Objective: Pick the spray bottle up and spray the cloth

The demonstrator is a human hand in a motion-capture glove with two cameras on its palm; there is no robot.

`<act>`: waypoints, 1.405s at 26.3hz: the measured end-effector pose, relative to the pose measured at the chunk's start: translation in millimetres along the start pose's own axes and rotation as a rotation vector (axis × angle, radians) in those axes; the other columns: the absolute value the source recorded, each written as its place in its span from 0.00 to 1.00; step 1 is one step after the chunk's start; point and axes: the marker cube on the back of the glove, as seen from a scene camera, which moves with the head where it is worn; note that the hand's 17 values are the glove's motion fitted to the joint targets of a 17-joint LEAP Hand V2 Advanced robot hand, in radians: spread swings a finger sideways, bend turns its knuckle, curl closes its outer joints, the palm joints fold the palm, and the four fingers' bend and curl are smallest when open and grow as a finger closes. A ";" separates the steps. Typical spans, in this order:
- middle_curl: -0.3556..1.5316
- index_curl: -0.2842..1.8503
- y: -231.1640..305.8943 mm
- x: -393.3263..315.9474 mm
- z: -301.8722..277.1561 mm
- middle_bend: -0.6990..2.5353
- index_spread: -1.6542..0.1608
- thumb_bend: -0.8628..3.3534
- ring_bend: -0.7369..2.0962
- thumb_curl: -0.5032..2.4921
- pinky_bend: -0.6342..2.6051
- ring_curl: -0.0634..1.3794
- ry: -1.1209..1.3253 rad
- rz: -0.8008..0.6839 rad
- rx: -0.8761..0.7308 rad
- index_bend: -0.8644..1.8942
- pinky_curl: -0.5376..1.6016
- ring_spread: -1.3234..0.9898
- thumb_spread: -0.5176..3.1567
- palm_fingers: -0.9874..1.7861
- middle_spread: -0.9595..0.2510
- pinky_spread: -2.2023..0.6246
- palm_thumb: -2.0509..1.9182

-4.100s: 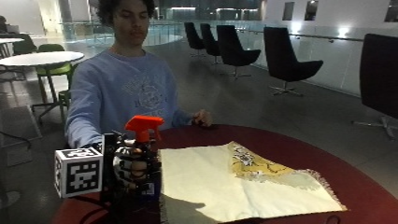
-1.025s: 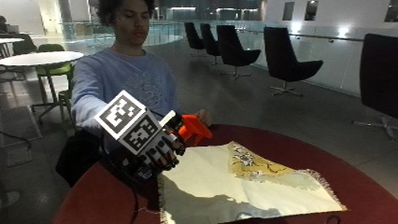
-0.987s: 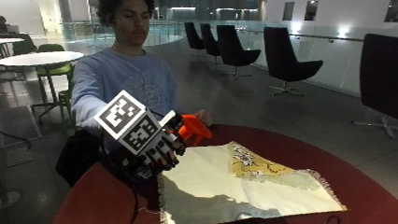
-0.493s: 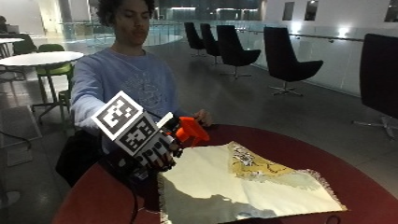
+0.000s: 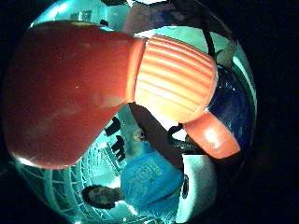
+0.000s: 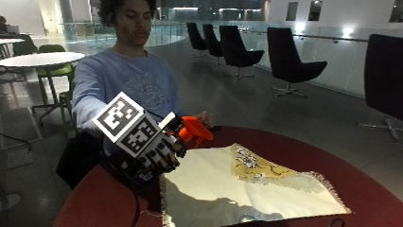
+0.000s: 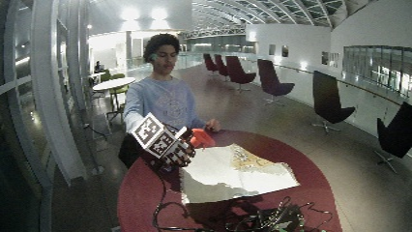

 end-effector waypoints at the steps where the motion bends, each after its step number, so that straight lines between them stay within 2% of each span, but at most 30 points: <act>1: 0.44 0.30 0.5 -4.1 1.8 0.30 0.78 0.20 0.46 0.38 0.30 0.32 -0.015 -0.015 0.000 0.36 0.43 0.53 0.32 0.77 0.72 0.78 0.76; 10: 0.44 0.30 8.2 -90.3 34.8 0.30 0.78 0.20 0.46 0.38 0.30 0.32 -0.350 -0.335 0.085 0.36 0.43 0.53 0.32 0.77 0.72 0.78 0.76; 18: 0.44 0.30 5.1 -204.2 120.2 0.30 0.78 0.20 0.46 0.38 0.30 0.32 -0.582 -0.600 0.108 0.36 0.43 0.53 0.32 0.77 0.72 0.78 0.76; 27: 0.44 0.30 -8.4 -286.6 229.2 0.30 0.77 0.20 0.45 0.37 0.30 0.32 -0.681 -0.681 0.017 0.36 0.43 0.53 0.33 0.77 0.72 0.77 0.76; 37: 0.44 0.30 -16.2 -304.3 292.6 0.30 0.77 0.20 0.45 0.37 0.30 0.32 -0.652 -0.683 0.022 0.36 0.43 0.53 0.34 0.77 0.71 0.77 0.76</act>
